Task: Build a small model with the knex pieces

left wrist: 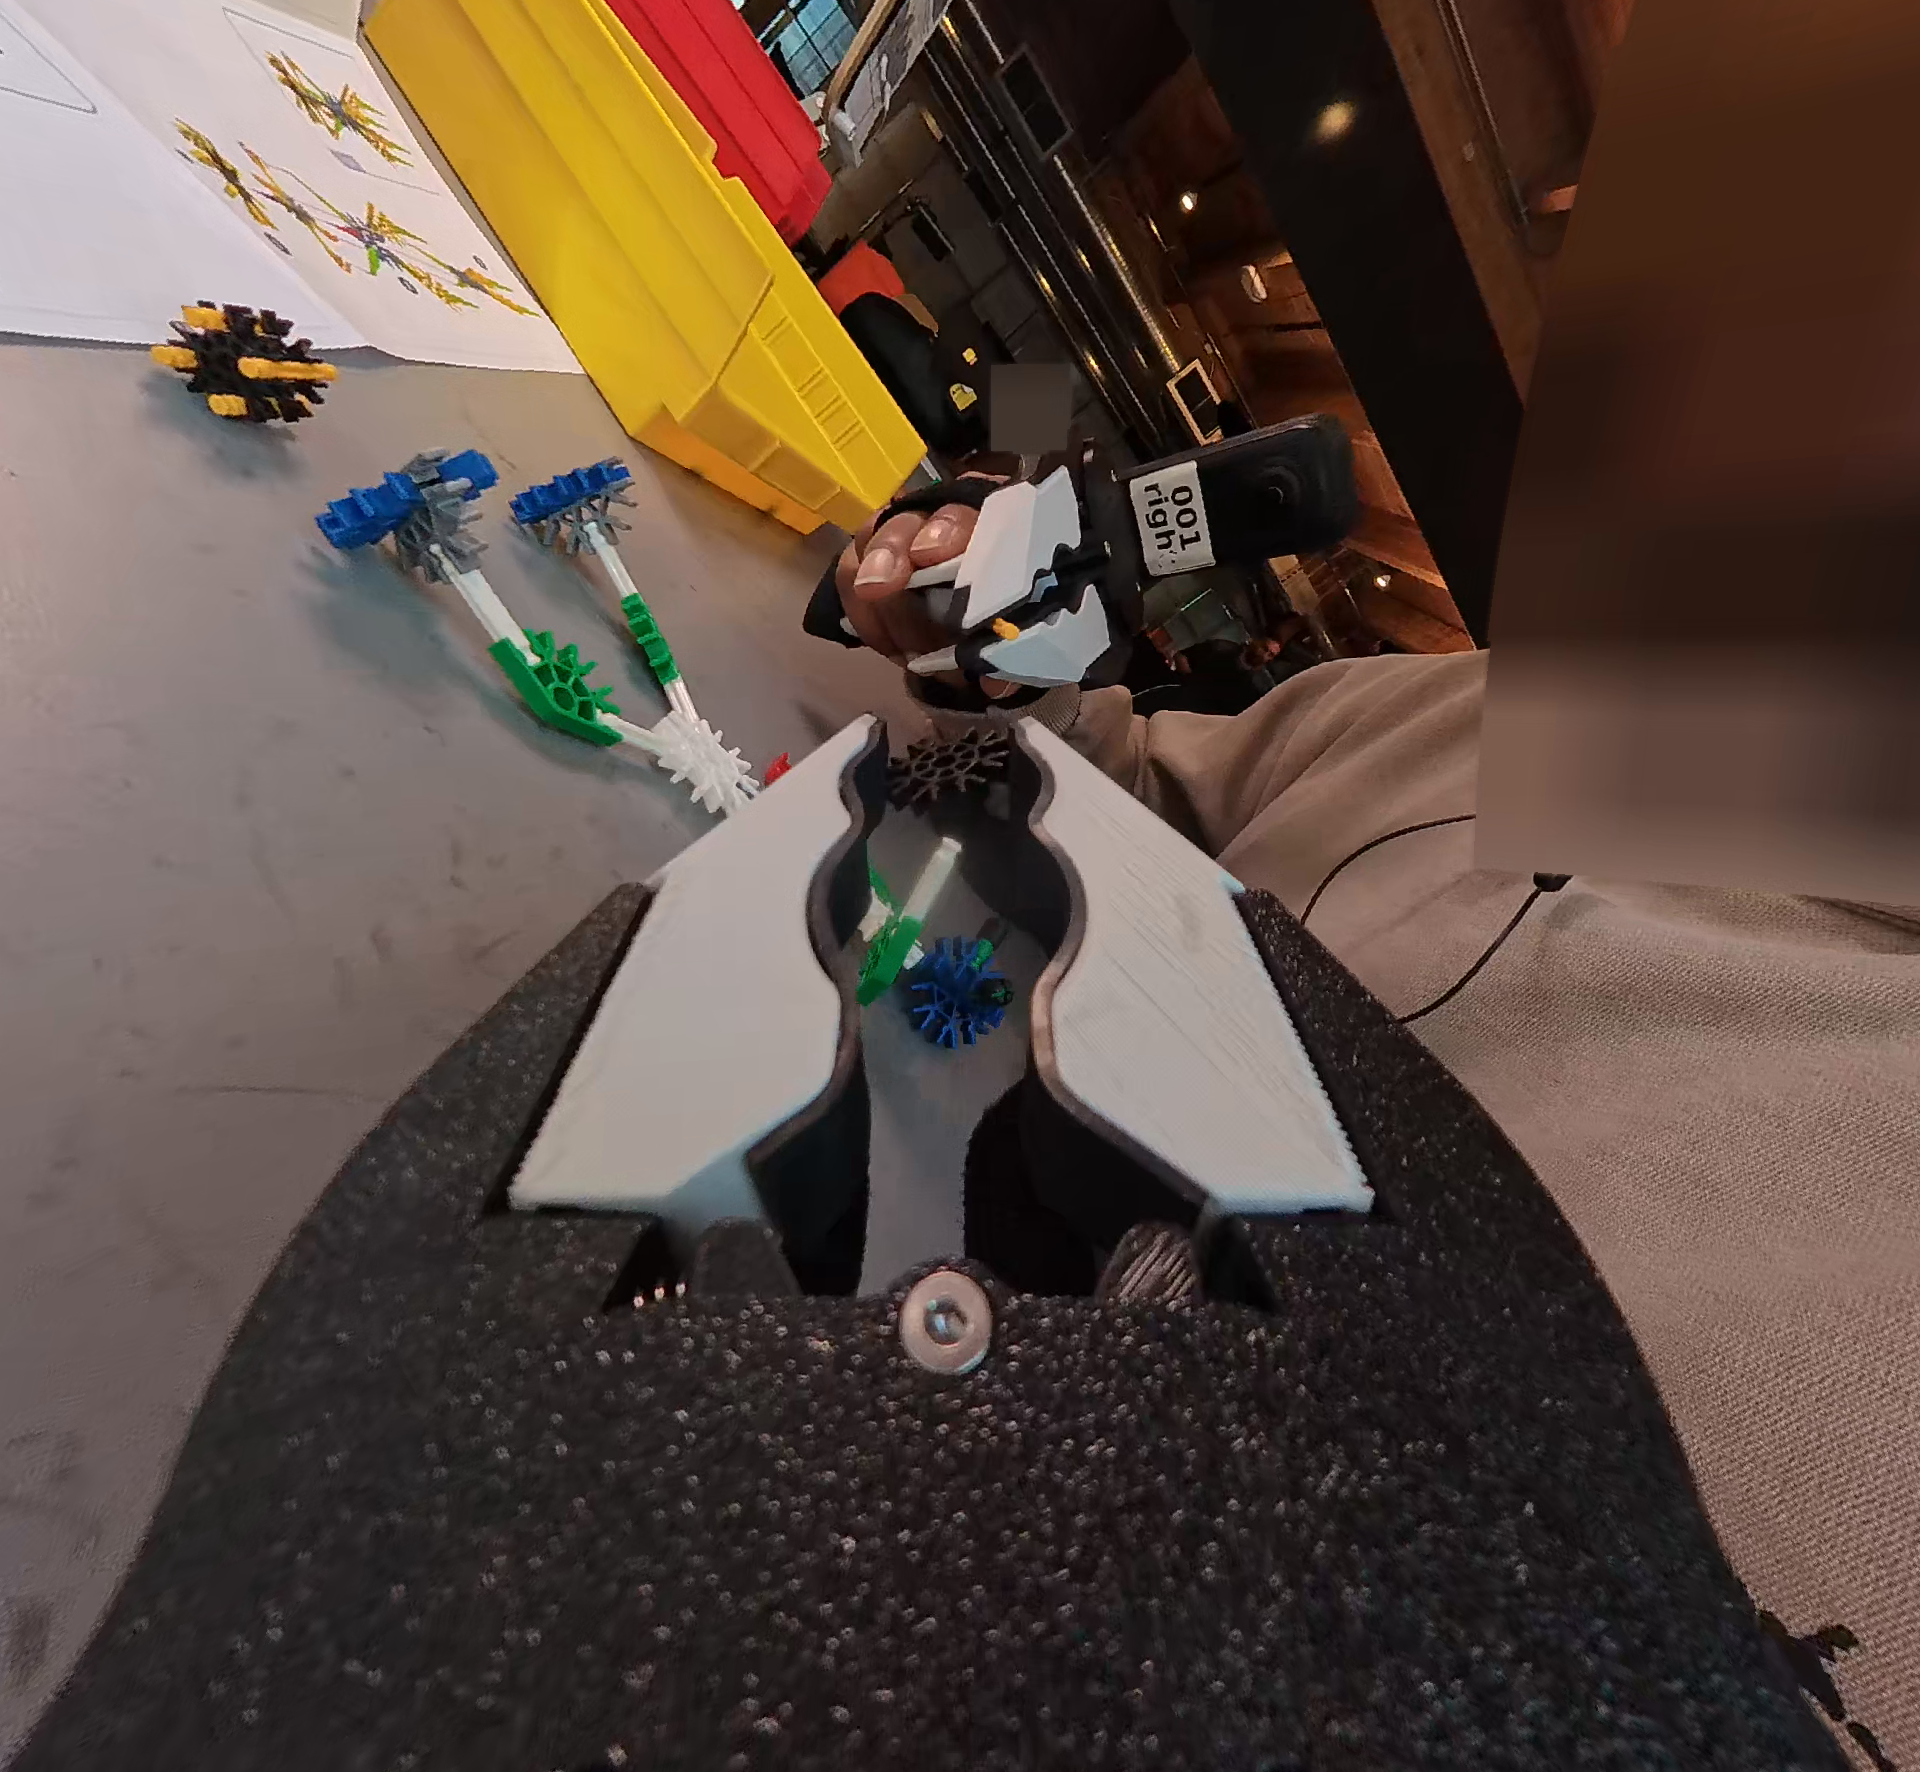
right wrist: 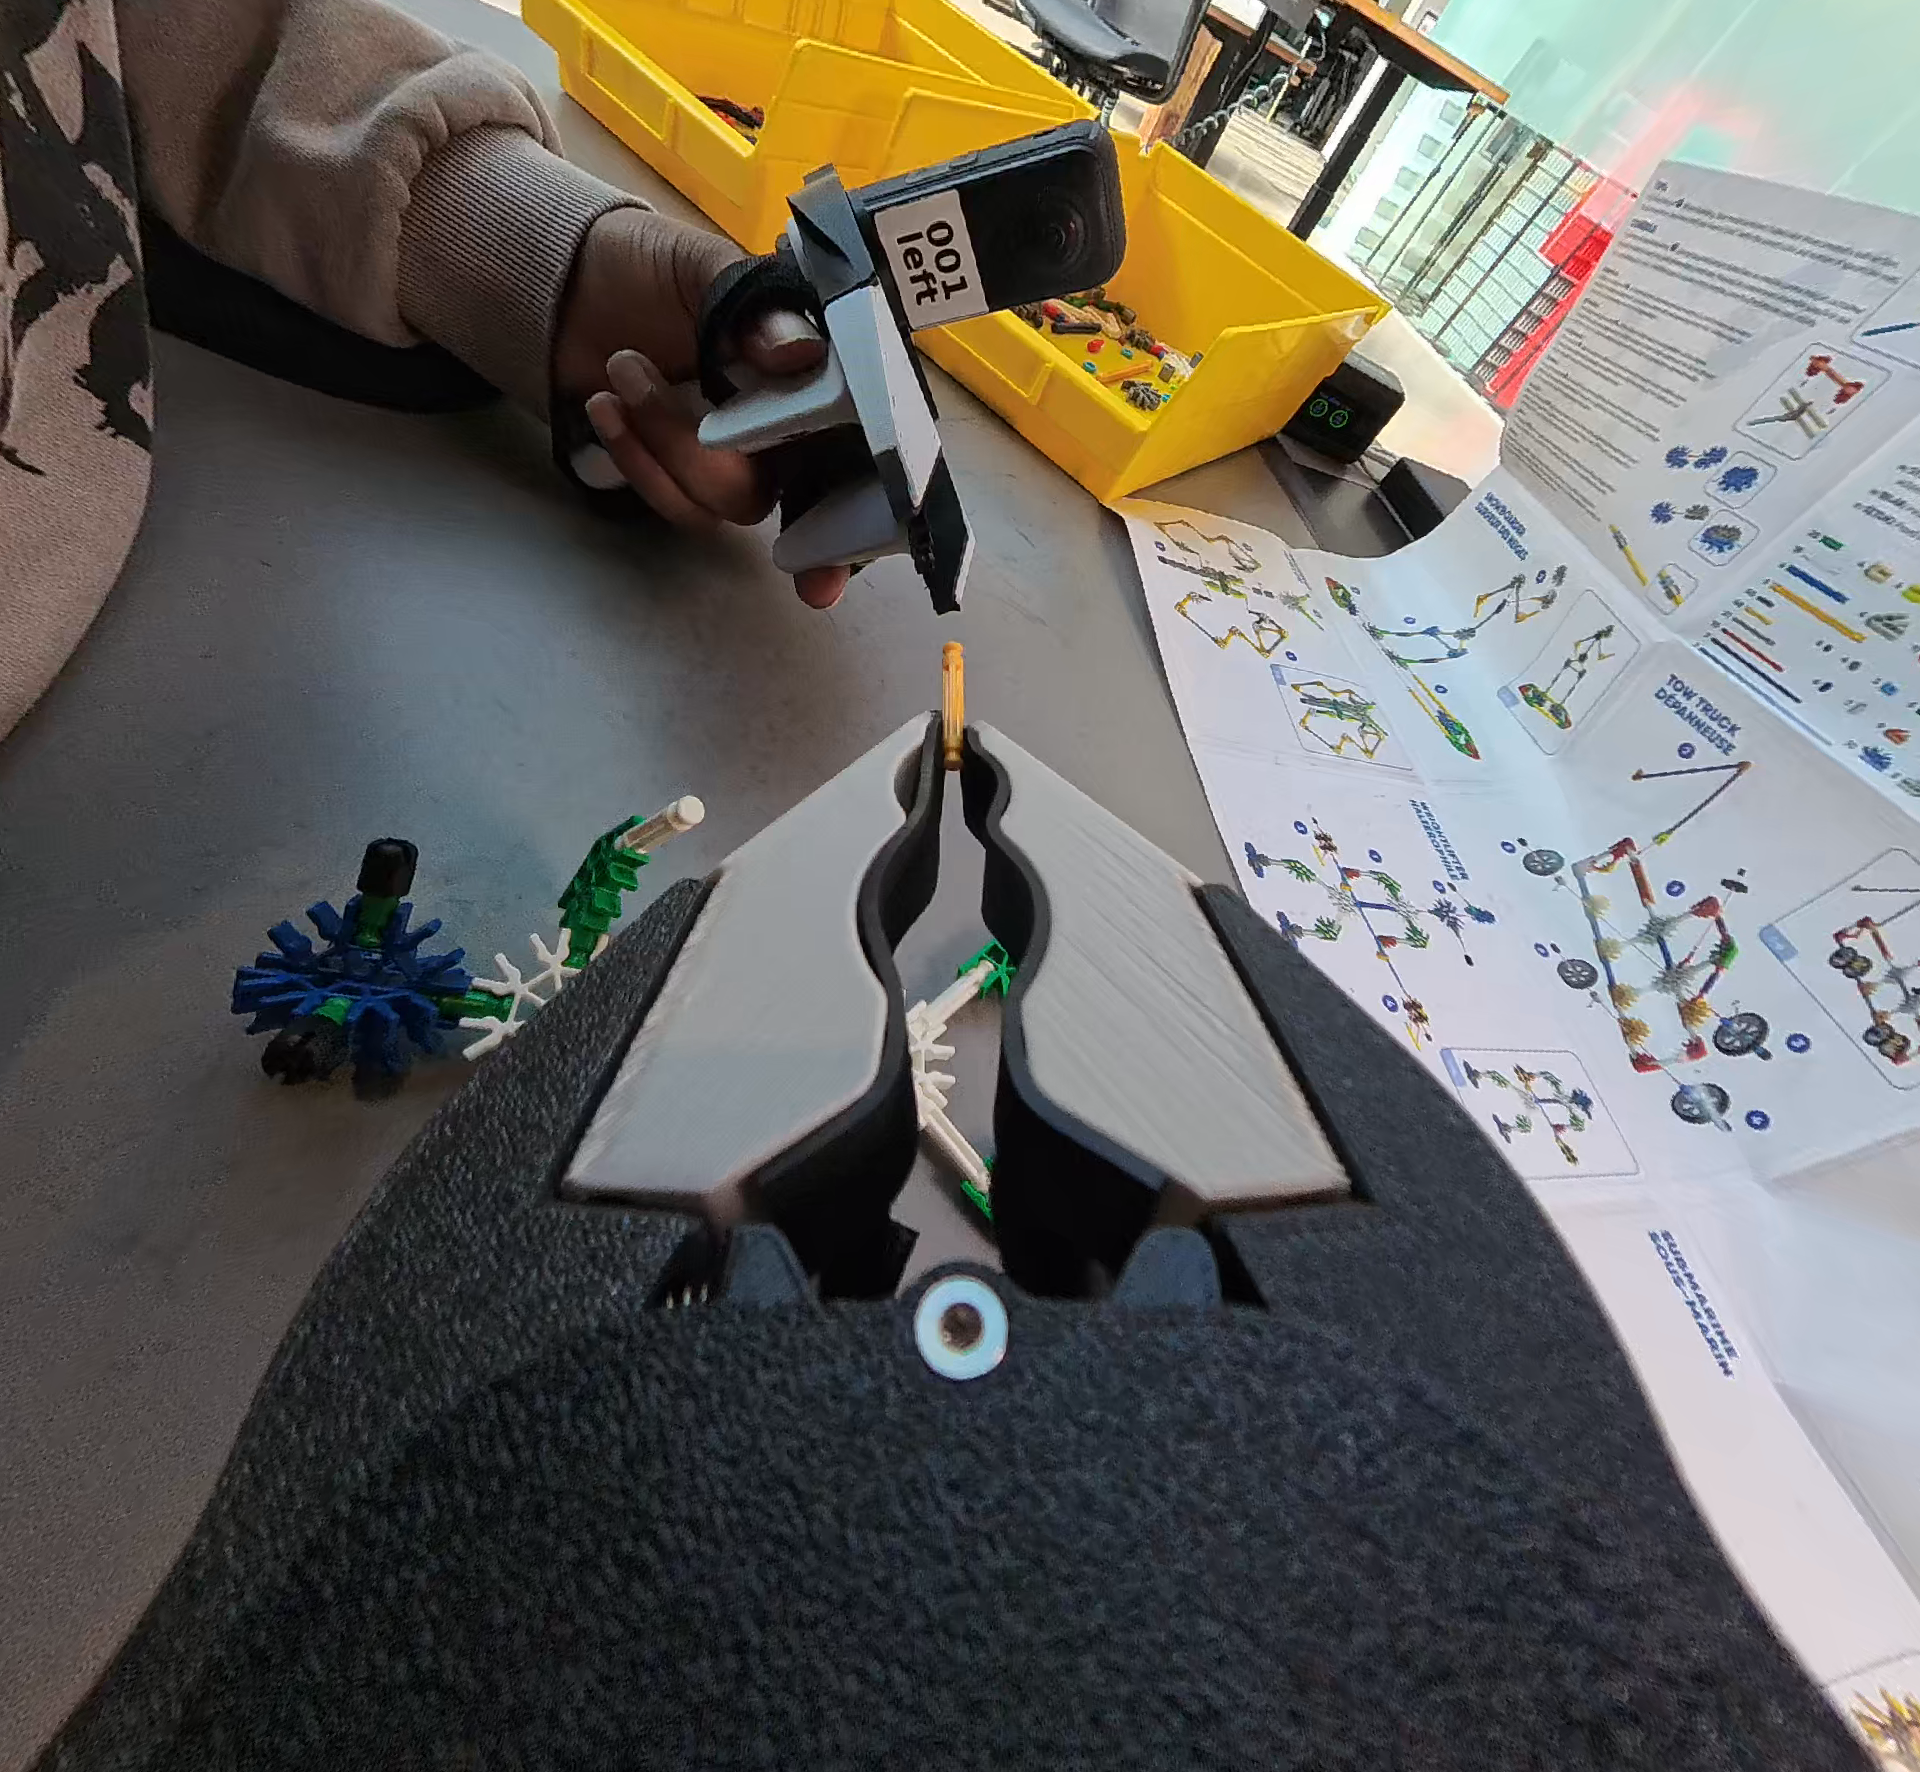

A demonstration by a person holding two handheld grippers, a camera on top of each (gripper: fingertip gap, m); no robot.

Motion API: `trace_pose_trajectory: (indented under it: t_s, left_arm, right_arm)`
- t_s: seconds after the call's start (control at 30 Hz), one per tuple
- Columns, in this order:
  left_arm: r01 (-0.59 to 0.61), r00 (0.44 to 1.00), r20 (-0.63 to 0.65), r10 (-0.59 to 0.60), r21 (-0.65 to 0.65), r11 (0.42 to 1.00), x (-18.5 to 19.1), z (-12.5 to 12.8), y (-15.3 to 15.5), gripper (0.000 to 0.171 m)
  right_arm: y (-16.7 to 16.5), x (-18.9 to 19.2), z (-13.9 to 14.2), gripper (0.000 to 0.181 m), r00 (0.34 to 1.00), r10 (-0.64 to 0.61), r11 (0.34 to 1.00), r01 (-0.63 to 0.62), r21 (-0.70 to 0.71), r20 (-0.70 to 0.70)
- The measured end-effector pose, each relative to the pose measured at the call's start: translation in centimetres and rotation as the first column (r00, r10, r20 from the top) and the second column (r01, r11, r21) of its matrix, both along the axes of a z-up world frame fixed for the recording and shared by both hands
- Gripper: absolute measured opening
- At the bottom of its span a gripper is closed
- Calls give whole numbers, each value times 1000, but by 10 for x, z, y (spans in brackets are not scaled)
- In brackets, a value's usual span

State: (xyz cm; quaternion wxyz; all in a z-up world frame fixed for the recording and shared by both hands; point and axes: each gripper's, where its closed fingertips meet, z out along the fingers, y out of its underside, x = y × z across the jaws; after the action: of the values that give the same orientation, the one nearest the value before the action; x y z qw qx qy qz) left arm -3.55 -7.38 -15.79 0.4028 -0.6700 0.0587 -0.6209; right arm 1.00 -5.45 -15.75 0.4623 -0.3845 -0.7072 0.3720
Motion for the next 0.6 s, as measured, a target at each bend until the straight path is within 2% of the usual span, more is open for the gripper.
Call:
trace_pose_trajectory:
  t_s: [0.23,0.47,0.6]
  left_arm:
    - [-26,999,-45,28,40,999,1,1,-3,23]
    - [-178,958,-194,211,175,968,-20,2,5,23]
    - [-192,953,-201,227,182,964,-24,2,6,23]
  right_arm:
    - [0,1,1,1,999,-23,1000,23,8,-25]
    - [30,6,15,2,980,-152,988,151,-17,-131]
    - [42,8,12,2,973,-189,982,188,-24,-135]
